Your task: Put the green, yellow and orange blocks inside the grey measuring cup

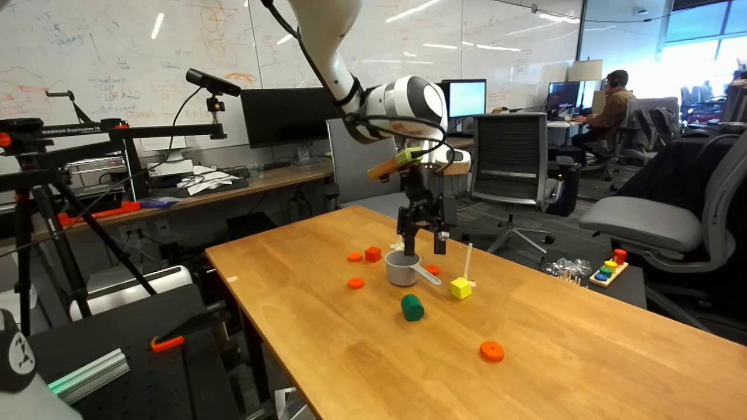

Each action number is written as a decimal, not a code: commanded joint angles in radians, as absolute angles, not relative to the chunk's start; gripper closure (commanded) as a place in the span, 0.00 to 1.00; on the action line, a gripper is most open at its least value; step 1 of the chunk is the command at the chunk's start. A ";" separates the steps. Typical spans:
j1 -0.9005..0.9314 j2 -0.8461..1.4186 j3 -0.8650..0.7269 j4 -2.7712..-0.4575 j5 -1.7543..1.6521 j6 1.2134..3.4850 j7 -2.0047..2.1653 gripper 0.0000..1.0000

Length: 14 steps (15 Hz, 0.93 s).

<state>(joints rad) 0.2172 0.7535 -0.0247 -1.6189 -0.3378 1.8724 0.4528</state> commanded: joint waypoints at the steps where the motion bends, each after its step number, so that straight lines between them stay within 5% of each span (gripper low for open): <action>1: 0.292 0.917 -0.071 -1.449 -0.361 1.776 0.517 0.00; 14: 0.252 0.916 -0.040 -1.462 -0.187 1.806 0.568 0.00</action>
<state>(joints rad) 0.2914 0.9360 -0.0620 -1.4590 -0.2593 1.8056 0.5920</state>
